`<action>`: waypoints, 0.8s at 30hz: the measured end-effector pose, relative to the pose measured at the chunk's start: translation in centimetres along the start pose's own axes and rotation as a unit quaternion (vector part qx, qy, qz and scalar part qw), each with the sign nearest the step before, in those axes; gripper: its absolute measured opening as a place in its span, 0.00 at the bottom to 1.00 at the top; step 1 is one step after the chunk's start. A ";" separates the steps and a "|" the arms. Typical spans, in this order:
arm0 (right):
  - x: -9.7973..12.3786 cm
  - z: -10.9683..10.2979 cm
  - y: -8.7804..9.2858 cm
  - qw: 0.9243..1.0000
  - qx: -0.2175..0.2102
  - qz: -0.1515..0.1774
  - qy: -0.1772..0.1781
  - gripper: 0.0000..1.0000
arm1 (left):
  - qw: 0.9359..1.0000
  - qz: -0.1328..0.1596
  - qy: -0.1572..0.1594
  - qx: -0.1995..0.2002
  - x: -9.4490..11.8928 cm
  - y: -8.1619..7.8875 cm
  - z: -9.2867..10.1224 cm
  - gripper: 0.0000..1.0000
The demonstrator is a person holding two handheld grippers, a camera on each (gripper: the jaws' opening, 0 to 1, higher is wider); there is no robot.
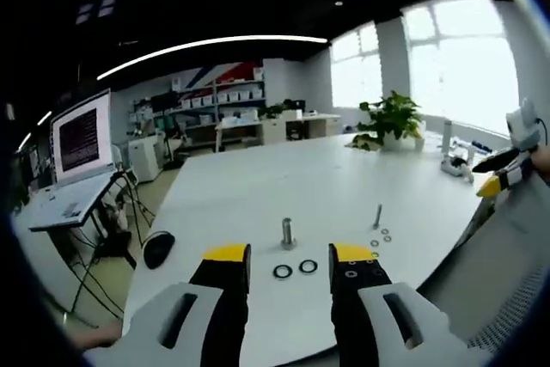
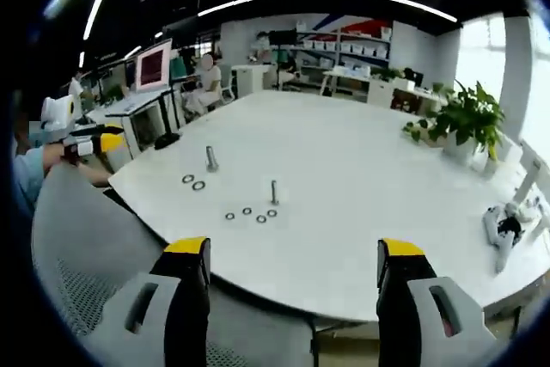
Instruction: Place the washer onto the threaded stud by aligning its center hole with the stud, sliding it down to the base, and recovering from edge contact or off-axis alignment until the washer reaches the visible bottom stop.
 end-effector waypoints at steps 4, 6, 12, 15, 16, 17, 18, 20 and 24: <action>0.1 0.9 -1.6 0.994 0.082 0.048 0.050 0.72 | 1.000 -0.010 0.000 0.024 -0.5 0.3 -0.4 0.53; -0.4 1.6 -1.0 0.998 0.040 0.030 0.039 0.70 | 1.000 -0.012 0.006 0.026 -0.6 0.3 -0.2 0.55; -0.6 1.3 -0.6 0.998 0.057 0.027 0.012 0.43 | 0.999 -0.022 0.015 0.039 -0.7 0.7 0.1 0.50; -0.7 1.3 -0.5 0.998 0.058 0.020 0.009 0.37 | 0.999 -0.027 0.021 0.037 -0.8 0.8 0.4 0.48; -0.7 1.3 -0.4 0.998 0.055 0.016 0.007 0.37 | 0.999 -0.029 0.021 0.035 -0.8 0.9 0.5 0.48; -0.7 1.3 -0.3 0.999 0.052 0.015 0.001 0.37 | 0.999 -0.031 0.022 0.035 -0.9 0.9 0.5 0.47; -0.7 1.1 -0.4 0.999 0.051 0.017 -0.003 0.37 | 0.999 -0.032 0.019 0.036 -0.9 1.0 0.4 0.45; -0.7 1.0 -0.5 0.998 0.052 0.018 -0.004 0.37 | 0.999 -0.036 0.005 0.040 -0.8 1.1 -0.1 0.42; -0.9 0.5 -0.3 0.998 0.050 0.011 -0.019 0.37 | 0.998 -0.033 0.005 0.046 -0.8 1.1 -0.1 0.42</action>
Point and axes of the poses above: the point that each gripper's makers call its tool centre point, and the gripper's own axes: x roughly backward along the fingers, z roughly to its right, y roughly out of its underside, the point moved 2 cm from there along x, roughly backward along the fingers, and after that the axes turned 13 degrees about -z, right-handed, at the moved point
